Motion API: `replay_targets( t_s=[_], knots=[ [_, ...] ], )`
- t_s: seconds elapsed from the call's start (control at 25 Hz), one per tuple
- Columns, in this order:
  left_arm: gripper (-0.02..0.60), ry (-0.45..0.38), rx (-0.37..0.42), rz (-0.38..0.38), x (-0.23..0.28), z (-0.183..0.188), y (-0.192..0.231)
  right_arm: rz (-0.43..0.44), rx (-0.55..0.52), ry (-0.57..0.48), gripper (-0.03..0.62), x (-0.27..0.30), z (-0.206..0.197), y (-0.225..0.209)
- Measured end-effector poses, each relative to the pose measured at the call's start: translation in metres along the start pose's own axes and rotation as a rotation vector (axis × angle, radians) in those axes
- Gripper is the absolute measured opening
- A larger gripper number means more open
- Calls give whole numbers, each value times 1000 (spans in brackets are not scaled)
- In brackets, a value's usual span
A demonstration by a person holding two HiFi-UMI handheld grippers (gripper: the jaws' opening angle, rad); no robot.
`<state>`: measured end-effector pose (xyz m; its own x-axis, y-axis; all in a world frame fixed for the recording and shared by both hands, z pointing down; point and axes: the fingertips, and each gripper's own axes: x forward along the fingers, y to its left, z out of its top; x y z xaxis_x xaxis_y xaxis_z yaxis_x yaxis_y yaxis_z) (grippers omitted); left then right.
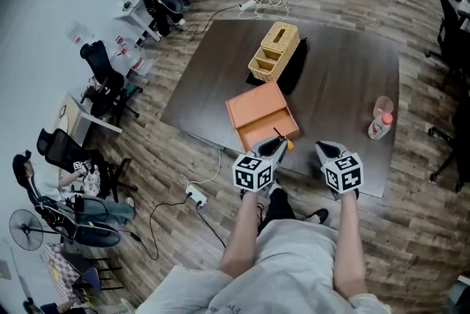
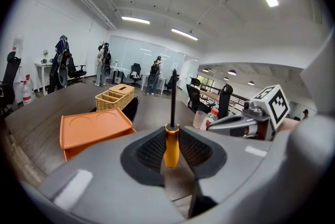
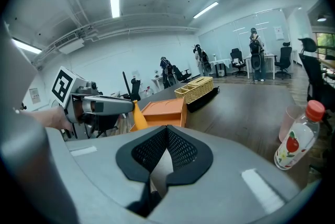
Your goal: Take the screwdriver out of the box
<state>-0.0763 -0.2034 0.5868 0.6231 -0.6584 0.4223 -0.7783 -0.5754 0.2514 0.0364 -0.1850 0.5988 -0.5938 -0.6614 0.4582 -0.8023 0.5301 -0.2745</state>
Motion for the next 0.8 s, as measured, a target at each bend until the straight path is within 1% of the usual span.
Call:
replay_targets(
  t_s=[0.28, 0.44, 0.8],
  knots=[
    [132, -1, 4, 1, 2, 3, -1, 5, -5, 4, -3, 0, 2, -1],
    [132, 12, 8, 5, 3, 1, 1, 7, -9, -5, -3, 0, 3, 0],
    [132, 25, 7, -7, 9, -4, -1, -11, 16, -6, -3, -3, -1, -9]
  ],
)
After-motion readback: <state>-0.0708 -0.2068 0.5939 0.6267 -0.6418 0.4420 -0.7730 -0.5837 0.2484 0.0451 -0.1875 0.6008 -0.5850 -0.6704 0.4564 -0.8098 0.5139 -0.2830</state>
